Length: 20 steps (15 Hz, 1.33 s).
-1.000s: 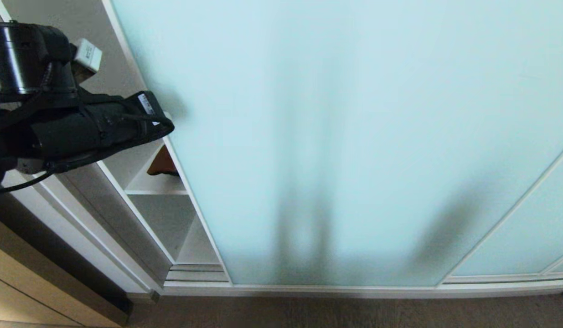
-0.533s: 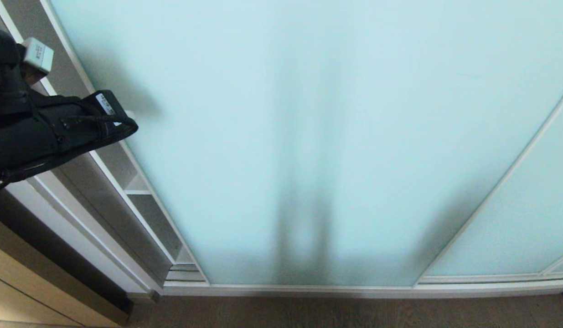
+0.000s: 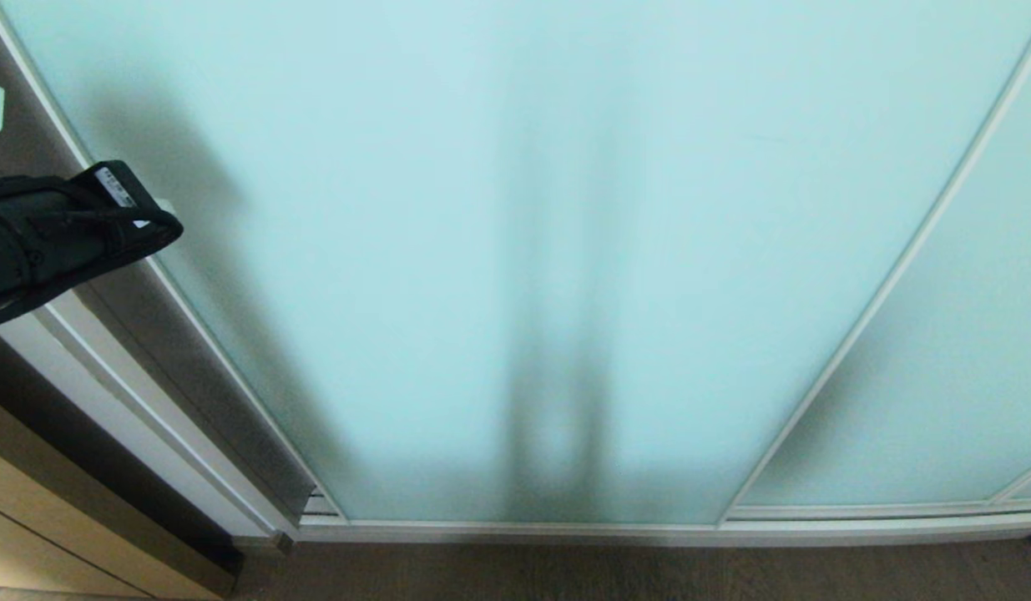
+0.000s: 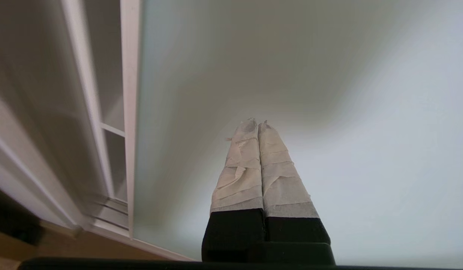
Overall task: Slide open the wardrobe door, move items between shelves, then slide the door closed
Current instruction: Close the door
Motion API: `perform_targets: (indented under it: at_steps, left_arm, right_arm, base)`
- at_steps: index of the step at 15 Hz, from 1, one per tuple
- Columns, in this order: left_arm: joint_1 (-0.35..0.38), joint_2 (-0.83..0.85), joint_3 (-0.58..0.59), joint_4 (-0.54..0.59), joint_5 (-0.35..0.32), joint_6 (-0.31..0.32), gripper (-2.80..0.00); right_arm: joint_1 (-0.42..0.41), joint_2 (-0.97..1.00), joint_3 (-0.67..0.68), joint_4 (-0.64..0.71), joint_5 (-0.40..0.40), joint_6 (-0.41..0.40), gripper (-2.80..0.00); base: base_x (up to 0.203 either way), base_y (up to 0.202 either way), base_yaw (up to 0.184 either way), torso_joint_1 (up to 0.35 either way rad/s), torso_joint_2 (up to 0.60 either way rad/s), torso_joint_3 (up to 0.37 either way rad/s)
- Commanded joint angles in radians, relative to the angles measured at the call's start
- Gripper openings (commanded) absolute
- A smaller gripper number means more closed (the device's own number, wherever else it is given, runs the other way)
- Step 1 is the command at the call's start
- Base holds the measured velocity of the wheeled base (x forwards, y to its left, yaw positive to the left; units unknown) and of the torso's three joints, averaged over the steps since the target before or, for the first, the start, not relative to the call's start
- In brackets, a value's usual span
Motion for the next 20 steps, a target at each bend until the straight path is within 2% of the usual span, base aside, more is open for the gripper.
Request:
perform_targets:
  at_steps: [1, 6, 9, 13, 20]
  left_arm:
    - [0.037, -0.009, -0.001, -0.002, 0.001, 0.002, -2.80]
    - [0.101, 0.006, -0.004, -0.019, 0.003, 0.013, -2.80]
    - [0.164, 0.079, -0.007, -0.132, 0.005, 0.050, -2.80]
    - [0.236, 0.141, -0.024, -0.217, 0.028, 0.085, -2.80]
    - [0.308, 0.173, -0.045, -0.234, 0.047, 0.104, -2.80]
  right_arm:
    - [0.000, 0.001, 0.002, 0.000, 0.000, 0.000, -2.80]
    - [0.000, 0.001, 0.000, 0.000, 0.000, 0.000, -2.80]
    - [0.000, 0.001, 0.001, 0.000, 0.000, 0.000, -2.80]
    - [0.000, 0.001, 0.002, 0.000, 0.000, 0.000, -2.80]
    - [0.000, 0.001, 0.001, 0.000, 0.000, 0.000, -2.80]
  base:
    - [0.000, 0.000, 0.000, 0.000, 0.00, 0.000]
    - [0.000, 0.000, 0.000, 0.000, 0.00, 0.000]
    - [0.000, 0.000, 0.000, 0.000, 0.00, 0.000]
    - [0.000, 0.000, 0.000, 0.000, 0.00, 0.000]
    - [0.000, 0.000, 0.000, 0.000, 0.00, 0.000]
